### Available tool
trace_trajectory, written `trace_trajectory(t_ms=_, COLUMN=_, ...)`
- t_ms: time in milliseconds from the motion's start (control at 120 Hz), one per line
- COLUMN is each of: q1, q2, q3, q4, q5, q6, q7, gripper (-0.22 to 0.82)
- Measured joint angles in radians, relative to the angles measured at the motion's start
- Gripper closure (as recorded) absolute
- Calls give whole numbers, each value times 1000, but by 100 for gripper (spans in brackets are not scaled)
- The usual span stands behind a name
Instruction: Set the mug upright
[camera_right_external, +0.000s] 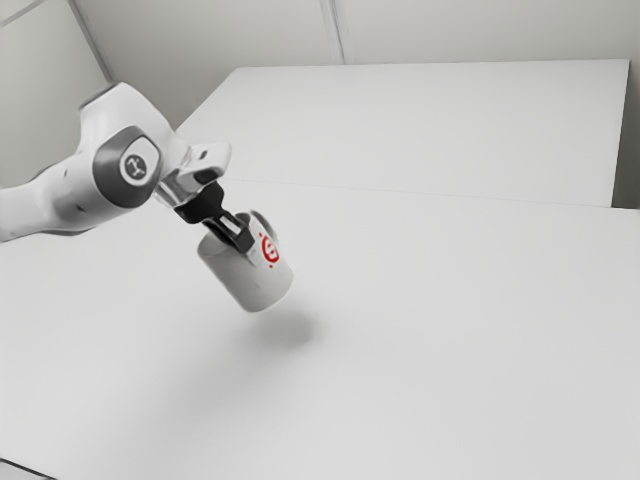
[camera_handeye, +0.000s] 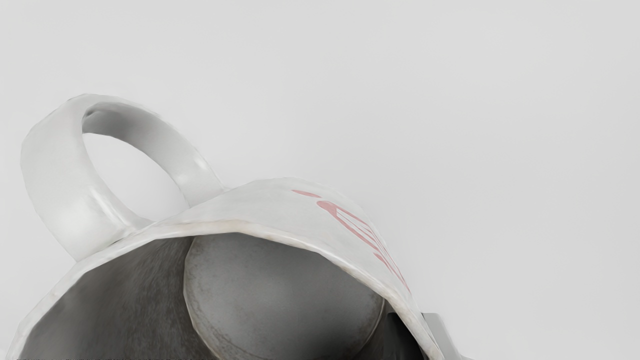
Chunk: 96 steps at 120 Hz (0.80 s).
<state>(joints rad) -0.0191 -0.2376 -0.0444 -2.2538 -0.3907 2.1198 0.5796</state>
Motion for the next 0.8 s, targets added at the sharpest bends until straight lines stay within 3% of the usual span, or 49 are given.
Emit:
trace_trajectory(t_ms=325, q1=-13, q2=-7, q3=-46, q4=-21, q5=264, q6=-6, q7=-296, gripper=78)
trace_trajectory(t_ms=800, q1=-22, q2=-2, q3=-57, q4=-170, q5=361, q6=174, q7=-559, gripper=78)
